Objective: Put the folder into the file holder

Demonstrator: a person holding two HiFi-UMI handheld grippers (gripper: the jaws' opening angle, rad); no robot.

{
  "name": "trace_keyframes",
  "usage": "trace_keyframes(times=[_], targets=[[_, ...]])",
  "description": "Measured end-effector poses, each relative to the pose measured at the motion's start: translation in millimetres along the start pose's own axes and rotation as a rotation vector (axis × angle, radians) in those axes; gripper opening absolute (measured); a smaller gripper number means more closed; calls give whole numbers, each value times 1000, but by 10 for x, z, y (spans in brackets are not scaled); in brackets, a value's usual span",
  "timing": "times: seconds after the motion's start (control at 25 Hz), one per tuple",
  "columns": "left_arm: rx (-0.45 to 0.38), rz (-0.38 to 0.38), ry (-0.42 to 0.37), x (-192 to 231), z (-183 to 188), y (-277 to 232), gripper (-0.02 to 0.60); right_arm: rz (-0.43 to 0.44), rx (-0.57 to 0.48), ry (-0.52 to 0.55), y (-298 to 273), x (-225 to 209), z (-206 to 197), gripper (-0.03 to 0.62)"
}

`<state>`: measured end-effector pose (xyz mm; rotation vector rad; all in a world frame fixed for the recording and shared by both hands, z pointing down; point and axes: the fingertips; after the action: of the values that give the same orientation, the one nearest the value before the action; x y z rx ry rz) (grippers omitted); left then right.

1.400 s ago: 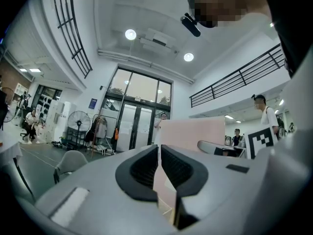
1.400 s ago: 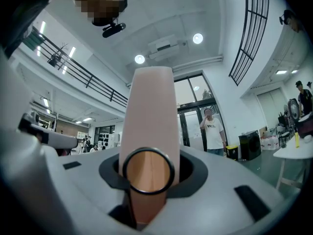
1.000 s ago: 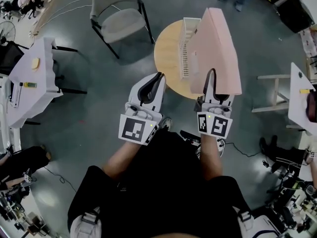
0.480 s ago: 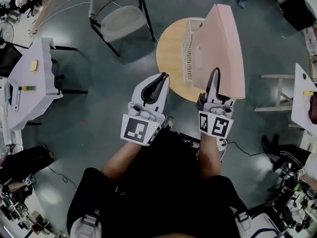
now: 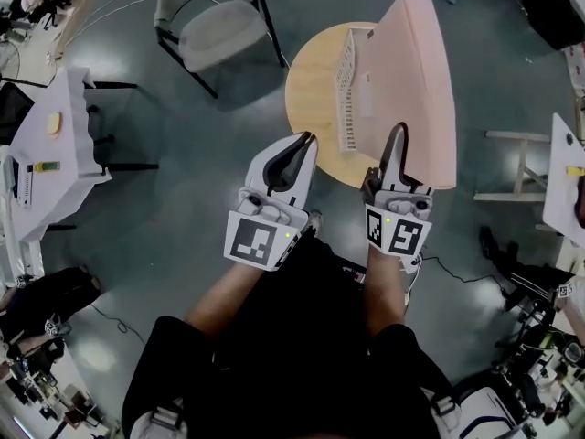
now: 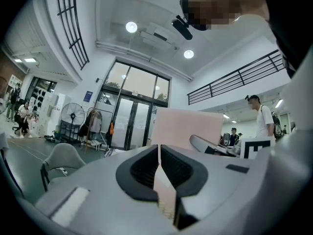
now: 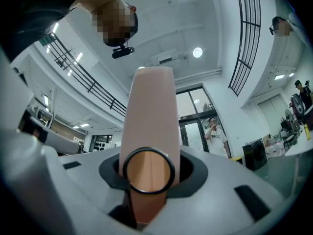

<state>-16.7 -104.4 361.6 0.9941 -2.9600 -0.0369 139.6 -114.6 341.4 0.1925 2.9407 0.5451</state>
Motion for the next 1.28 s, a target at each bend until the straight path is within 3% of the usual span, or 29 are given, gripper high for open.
trace_keyframes(times=[1.28], targets=[[9,-18,17,-85,-124,-146,14,23,51,-18,0,-163,-674,123]])
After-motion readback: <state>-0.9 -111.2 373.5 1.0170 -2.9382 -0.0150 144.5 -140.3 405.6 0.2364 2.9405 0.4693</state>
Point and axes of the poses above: the fingertips, and each gripper's own axes: y backward along the fingers, x to its left, z out of its top, and after that the axes turned 7 degrees about -y, right-handed
